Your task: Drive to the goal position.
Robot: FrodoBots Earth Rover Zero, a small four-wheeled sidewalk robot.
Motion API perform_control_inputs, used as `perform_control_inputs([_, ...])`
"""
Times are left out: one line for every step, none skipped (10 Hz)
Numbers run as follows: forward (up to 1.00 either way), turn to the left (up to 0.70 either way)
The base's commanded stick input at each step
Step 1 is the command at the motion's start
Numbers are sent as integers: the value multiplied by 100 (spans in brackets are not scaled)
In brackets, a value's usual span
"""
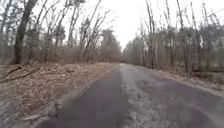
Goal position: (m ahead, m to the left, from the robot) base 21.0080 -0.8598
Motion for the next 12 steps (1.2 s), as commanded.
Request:
perform_control_inputs([70, 35])
perform_control_inputs([70, 0])
perform_control_inputs([70, 0])
perform_control_inputs([70, 0])
perform_control_inputs([70, 0])
perform_control_inputs([70, 0])
perform_control_inputs([70, 0])
perform_control_inputs([70, 0])
perform_control_inputs([70, -7])
perform_control_inputs([70, -18])
perform_control_inputs([70, -29])
perform_control_inputs([70, 0])
